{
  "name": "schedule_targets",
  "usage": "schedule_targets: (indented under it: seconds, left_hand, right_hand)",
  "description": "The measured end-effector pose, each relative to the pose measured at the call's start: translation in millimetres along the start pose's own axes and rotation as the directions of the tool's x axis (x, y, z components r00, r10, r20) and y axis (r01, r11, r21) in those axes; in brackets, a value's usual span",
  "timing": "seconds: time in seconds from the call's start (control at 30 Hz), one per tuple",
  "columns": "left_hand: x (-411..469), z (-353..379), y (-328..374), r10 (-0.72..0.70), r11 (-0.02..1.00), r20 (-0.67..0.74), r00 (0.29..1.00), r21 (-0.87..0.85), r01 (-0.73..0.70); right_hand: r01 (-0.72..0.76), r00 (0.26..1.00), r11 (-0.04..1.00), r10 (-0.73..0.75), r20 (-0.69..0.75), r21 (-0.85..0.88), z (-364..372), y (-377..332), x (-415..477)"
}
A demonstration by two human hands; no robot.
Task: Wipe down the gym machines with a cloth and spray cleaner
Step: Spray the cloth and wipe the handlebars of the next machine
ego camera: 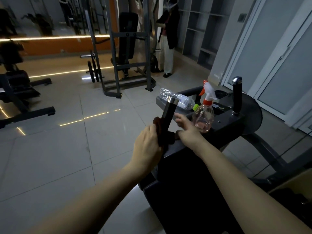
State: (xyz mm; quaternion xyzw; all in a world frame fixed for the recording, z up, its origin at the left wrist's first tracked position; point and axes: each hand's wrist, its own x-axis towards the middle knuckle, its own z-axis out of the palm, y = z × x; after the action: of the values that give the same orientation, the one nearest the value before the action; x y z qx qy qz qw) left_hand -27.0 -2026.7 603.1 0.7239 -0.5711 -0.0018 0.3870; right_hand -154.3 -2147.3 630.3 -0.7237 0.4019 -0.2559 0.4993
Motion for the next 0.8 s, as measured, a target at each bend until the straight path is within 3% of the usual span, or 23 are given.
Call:
schedule_targets:
  seconds: [0.07,0.13,0.23,0.33,0.43,0.5,0.53,0.6,0.67,0.73,0.8]
  left_hand:
    - [-3,-10,-13,-0.067,0.997,0.069,0.995,0.041,0.064]
    - [7,-13,-23,-0.166,0.975,0.162,0.973,-0.118,0.186]
    - [22,2,-9,-0.213,0.773,0.28,0.936,-0.538,0.337]
    - [39,8,7,-0.247,0.573,0.334,0.91,-0.706,0.415]
    - [59,-4,-5,-0.15,0.402,0.593,0.791,-0.695,0.597]
    - [67,-7,-14,-0.022,0.331,0.716,0.698,-0.654,0.681]
    - [68,-6,-15,0.0,0.318,0.72,0.694,-0.658,0.683]
    - [64,3,-10,-0.077,0.327,0.64,0.764,-0.708,0.626]
    - [52,9,2,-0.212,0.392,0.45,0.868,-0.774,0.497]
    - [36,15,7,-0.259,0.523,0.27,0.928,-0.768,0.369]
    - [21,20,8,-0.191,0.743,0.109,0.976,-0.633,0.216]
  right_hand:
    - [-0.02,0.987,0.999,0.025,0.158,-0.029,9,0,7]
    - [-0.037,0.978,0.988,0.067,0.199,-0.15,15,-1,10]
    - [-0.123,0.98,0.985,0.14,0.138,-0.125,15,-7,4]
    - [-0.184,0.978,0.983,0.185,0.092,-0.021,5,-15,-12]
    - [-0.054,0.994,0.959,0.078,0.075,-0.277,6,-23,-35]
    - [-0.024,0.998,0.961,0.037,0.043,-0.276,11,-25,-48]
    - [-0.022,0.999,0.974,0.033,0.043,-0.226,13,-23,-53]
    - [-0.081,0.996,0.996,0.082,0.02,-0.024,13,-24,-59]
    - [-0.165,0.982,0.955,0.181,-0.045,0.248,10,-31,-53]
    - [-0.217,0.956,0.877,0.281,-0.091,0.428,12,-38,-38]
    - [-0.268,0.935,0.818,0.348,-0.068,0.51,16,-40,-20]
